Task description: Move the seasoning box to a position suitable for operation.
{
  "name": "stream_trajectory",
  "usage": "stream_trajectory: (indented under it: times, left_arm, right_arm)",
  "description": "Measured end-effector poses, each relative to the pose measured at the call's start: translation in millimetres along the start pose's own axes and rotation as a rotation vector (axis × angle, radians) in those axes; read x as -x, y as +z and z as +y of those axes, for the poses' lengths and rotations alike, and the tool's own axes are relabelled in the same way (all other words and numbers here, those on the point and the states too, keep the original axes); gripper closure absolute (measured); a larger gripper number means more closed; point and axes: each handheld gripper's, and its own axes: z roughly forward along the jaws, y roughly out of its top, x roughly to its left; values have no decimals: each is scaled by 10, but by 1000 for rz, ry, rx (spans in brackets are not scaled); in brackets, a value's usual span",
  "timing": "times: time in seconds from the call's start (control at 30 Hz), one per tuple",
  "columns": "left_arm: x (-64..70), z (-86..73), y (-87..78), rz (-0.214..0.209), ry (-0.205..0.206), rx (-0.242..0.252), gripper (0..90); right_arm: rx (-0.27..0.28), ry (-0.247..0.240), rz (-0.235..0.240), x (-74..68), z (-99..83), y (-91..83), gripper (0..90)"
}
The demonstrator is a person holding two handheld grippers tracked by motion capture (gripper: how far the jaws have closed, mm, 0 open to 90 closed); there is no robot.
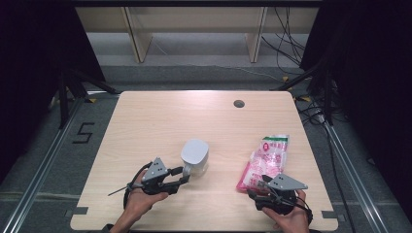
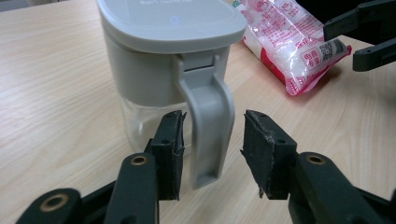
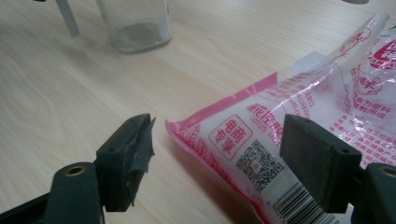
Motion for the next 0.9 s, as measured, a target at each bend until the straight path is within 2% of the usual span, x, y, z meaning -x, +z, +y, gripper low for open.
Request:
stream_trajectory:
  times: [0.07,0.1,0.17,0.37,0.43,0.47,0.5,0.53,0.57,0.63,0.67,0.7,0.77,0.83,0.87,0.9]
  left_arm:
    - [29,15,34,10,11,-5,598]
    - [30,26,42,26,32,-9,606]
    - [22,34,47,37,24,-5,631]
    - [-10,41,44,29,54,-7,667]
    - [-21,42,53,22,46,-5,670]
    - [-16,39,62,27,24,-6,671]
    - [-16,39,62,27,24,-6,672]
    - [-28,49,65,29,41,-8,672]
    - [-41,58,80,30,29,-12,673]
    - [-53,66,88,30,35,-12,674]
    - [-65,76,103,49,44,-13,673]
    - [-65,76,103,49,44,-13,673]
    - [-109,90,109,58,77,-21,672]
    - [-115,86,106,73,70,-23,673]
    - [-152,82,101,103,84,-21,674]
    - [-152,82,101,103,84,-21,675]
  right_arm:
    - [0,0,0,0,1,0,263]
    - [0,0,0,-1,0,-1,263]
    - [-1,1,3,-1,-2,-3,263]
    - [0,-1,1,0,0,-1,263]
    - [0,-1,-2,-2,1,0,263]
    - [8,6,-23,-17,-2,-1,263]
    - [8,6,-23,-17,-2,-1,263]
    - [4,3,-22,-14,-1,-3,263]
    - [6,2,-7,-5,-2,5,263]
    - [6,2,-7,-6,-2,4,263]
    - [6,3,-5,-5,-3,1,263]
    - [6,3,-5,-5,-3,1,263]
    - [5,1,-7,-5,-3,3,263]
    - [7,2,-3,-4,-2,0,263]
    - [6,3,-3,-5,-3,1,263]
    - [6,3,-3,-5,-3,1,263]
